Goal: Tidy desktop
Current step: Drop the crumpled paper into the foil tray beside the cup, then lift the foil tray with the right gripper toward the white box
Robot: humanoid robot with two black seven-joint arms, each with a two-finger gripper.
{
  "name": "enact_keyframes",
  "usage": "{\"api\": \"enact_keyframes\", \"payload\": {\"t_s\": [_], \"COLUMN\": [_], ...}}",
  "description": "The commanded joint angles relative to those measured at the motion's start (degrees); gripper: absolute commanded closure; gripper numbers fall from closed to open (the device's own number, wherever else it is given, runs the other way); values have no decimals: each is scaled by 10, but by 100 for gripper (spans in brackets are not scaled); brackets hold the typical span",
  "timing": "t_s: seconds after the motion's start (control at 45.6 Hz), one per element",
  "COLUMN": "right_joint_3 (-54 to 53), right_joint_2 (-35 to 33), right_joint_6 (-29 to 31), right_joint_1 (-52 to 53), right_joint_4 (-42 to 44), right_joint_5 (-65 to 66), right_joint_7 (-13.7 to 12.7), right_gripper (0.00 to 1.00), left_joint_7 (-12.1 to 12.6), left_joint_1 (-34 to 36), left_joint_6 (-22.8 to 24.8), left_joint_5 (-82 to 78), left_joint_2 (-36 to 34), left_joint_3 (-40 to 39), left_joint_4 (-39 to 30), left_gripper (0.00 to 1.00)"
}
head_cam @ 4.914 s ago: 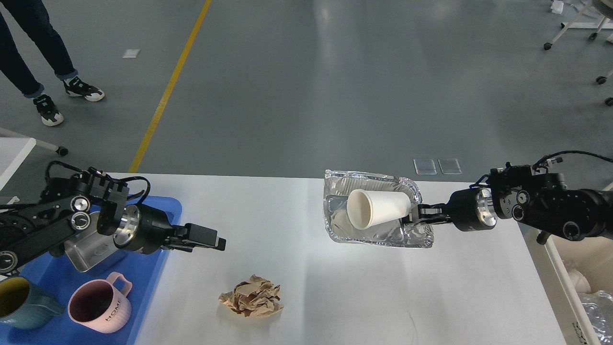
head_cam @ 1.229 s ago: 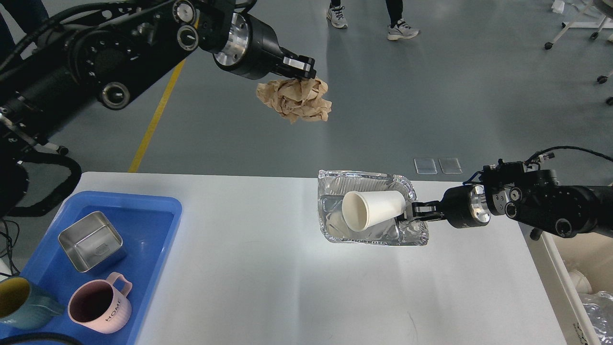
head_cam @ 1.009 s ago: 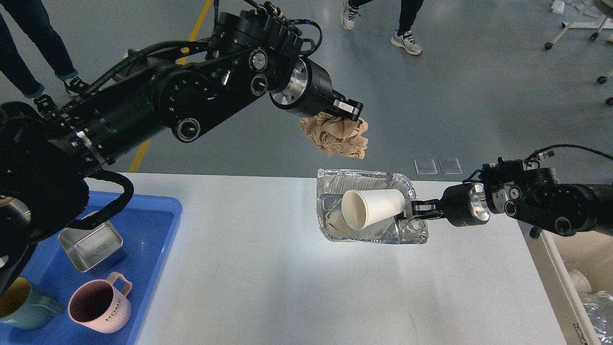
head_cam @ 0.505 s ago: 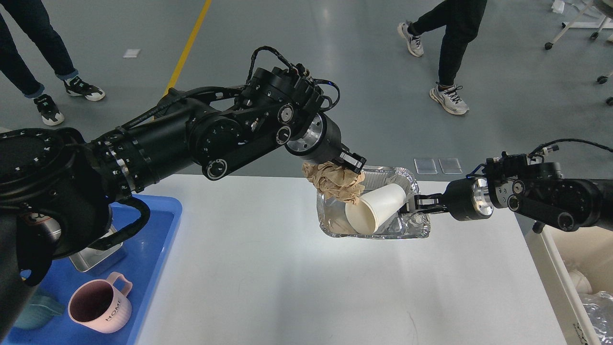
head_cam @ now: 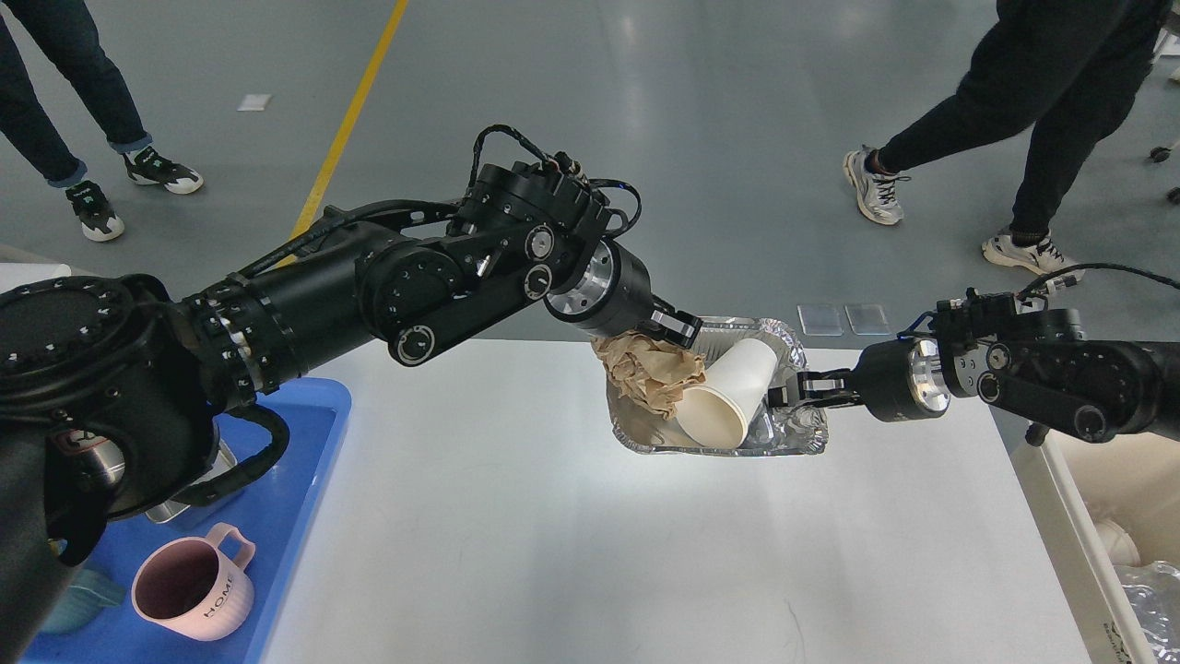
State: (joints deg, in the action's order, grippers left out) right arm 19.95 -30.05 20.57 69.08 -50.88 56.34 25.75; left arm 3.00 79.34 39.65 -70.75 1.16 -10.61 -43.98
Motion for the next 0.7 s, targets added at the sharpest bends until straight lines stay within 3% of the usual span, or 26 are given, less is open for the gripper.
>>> {"api": "enact_keyframes", "payload": {"t_s": [0.0,0.351,0.461,0.68], "right_joint_3": [0,0,-1,-7], "right_joint_2": [0,-4,-4,-24], "right_joint_6": [0,0,-1,-8], "right_joint_1": [0,0,0,-11], "right_joint_4": [-1,0,1,13], "right_joint_5": [0,0,-4,-48], "right_joint_7": [0,1,1,0], "right_gripper": [100,100,100,100], "left_joint_7": [-1,-11,-11,-9], "left_joint_1": [-2,-15,-20,-58], "left_joint_6": [-33,-36,-57,-181], "left_joint_5": [75,219,285,466], "left_joint_2": [0,-29,-32,-30], "left_joint_3": [1,-19,-119,-321], "left_joint_4": [18,22,25,73], "left_gripper": [2,2,2,2]}}
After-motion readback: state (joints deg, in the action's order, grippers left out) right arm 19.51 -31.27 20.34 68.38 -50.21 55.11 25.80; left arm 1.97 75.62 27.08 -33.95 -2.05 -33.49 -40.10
